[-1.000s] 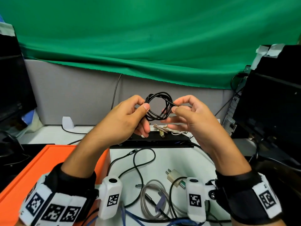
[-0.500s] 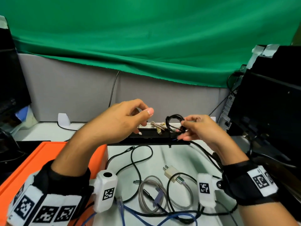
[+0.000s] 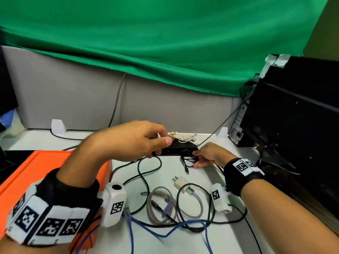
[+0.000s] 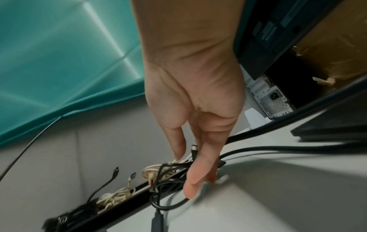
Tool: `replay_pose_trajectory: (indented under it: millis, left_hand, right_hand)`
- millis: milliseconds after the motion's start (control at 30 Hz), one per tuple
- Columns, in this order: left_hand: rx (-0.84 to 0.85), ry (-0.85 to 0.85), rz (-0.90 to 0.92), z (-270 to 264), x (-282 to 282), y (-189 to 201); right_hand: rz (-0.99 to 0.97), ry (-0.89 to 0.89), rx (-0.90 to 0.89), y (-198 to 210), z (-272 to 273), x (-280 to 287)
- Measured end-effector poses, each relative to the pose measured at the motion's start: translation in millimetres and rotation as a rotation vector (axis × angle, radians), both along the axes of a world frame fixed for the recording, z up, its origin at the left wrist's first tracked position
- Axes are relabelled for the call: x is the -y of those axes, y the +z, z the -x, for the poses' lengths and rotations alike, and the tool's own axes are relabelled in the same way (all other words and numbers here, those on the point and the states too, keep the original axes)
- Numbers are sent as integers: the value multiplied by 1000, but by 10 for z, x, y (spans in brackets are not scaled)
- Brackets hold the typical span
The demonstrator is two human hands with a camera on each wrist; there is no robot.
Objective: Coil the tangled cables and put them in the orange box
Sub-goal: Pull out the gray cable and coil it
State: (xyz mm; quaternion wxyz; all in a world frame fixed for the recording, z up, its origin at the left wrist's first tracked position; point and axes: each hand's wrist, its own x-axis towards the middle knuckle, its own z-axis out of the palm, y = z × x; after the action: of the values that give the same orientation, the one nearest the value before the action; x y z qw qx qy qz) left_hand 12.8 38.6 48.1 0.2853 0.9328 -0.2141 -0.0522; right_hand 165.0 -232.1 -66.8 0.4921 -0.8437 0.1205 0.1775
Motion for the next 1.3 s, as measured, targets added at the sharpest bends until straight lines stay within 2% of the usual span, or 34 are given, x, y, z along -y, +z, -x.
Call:
replay_pose_trajectory:
  millis: [100,167,267,333,467,667,733,800,900,933,1000,1067,1133,1233,1300]
  left_hand:
    - [-3,-6,-10,-3,4,-8]
    - [-1,1,-13,-3,-11,-4]
    - [9,12,-26,5,-28,14]
    - [10,13,-27,5,-31,20]
    - [8,7,-45,14,-3,11]
    - [6,-9,-49,-12,9,-32]
    - [3,-16,-70,-22,53,-56]
    - [21,-28,-101,-37,129,-101]
    - [120,-24,-157,-88,278,-207]
    - [133,-12,-101,-98,322,-225]
    - [38,-7,247,-102,379,-203]
    - [-75,-9,706,-83,355,-124]
    - [-57,25,971,-48,266,-12]
    - [61,94,1004,-16,73,106]
    - [67,89,979,30,-91,176]
  right_hand:
    - [157,27,16,44,3,-56]
    - [422,95,96,157,65,-77]
    - [799,234,310,362,273,-154]
    - [876,385,293,402,429,-262]
    - [953,752,47,296,686,-492]
    - [1133,929,27,281,793,-439]
    - [1032,931,127,436,806,-369]
    - [837,870,312,709,830,-323]
    - [376,731,570,1153,990,-355]
    - [202,687,625,1252,1057,-393]
    - [-47,586,734,1370,1160,-449]
    - [-156,483,878,1399,1201,-460]
    - [-160,395,1006,1390,1212,-417]
    - [-210,238,1112,1350,1187,-238]
    - [-274,47,1196,1326,1125,-45]
